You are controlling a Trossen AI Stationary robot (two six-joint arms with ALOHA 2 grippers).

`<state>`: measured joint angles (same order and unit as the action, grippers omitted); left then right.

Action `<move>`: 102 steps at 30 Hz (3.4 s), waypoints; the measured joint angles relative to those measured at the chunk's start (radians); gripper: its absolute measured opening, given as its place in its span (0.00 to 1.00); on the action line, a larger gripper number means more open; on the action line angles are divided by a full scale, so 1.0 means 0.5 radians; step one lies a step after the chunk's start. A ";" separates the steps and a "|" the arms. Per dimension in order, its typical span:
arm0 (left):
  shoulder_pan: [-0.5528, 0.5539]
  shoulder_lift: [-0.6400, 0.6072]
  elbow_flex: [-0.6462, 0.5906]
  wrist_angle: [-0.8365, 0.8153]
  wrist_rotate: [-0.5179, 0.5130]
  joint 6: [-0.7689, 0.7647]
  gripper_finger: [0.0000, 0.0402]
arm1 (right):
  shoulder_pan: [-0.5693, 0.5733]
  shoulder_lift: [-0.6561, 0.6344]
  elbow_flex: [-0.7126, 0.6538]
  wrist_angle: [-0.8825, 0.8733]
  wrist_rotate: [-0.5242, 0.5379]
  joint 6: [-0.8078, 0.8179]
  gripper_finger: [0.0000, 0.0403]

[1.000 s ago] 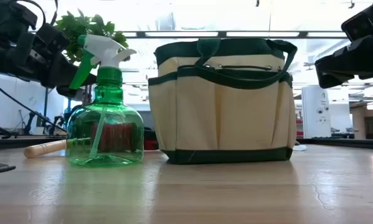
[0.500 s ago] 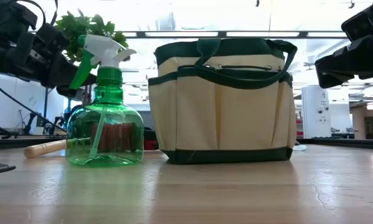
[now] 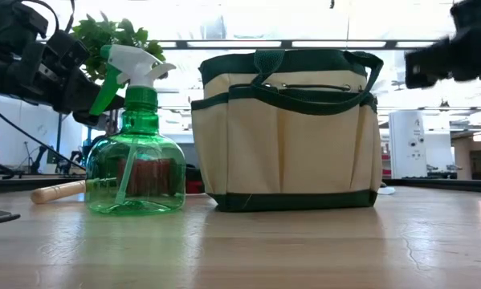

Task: Pick & Place Garden tools in Gardening bag
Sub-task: Put the top right brown trowel into the gardening bag

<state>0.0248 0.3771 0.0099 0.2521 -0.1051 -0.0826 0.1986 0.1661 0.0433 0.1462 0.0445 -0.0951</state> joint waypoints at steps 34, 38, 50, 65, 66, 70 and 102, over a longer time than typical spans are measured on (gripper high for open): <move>0.000 0.000 0.000 0.002 -0.292 -0.838 0.04 | -0.002 0.099 0.001 0.587 0.466 0.709 0.02; 0.000 0.001 0.000 0.002 -0.331 -0.838 0.04 | -0.002 0.200 0.059 0.410 0.718 0.779 0.02; 0.000 0.001 0.000 0.017 -0.417 -0.749 0.04 | -0.063 0.791 0.900 -0.808 0.886 0.680 0.02; 0.000 0.001 0.000 -0.003 -0.413 -0.665 0.04 | -0.666 1.200 1.230 -1.856 0.892 1.553 0.15; 0.000 0.001 0.000 -0.003 -0.412 -0.664 0.04 | -0.724 1.211 1.230 -1.855 0.854 1.557 0.17; 0.000 0.001 0.000 -0.003 -0.411 -0.656 0.04 | -0.965 1.282 1.239 -1.816 0.744 1.663 0.26; 0.000 0.000 0.000 -0.146 -0.407 -0.618 0.04 | -1.642 2.575 1.382 -1.584 0.335 2.010 0.54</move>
<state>0.0246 0.3773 0.0099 0.1791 -0.3084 -0.3916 -0.6225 1.4535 0.7345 -0.6456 0.2119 0.9096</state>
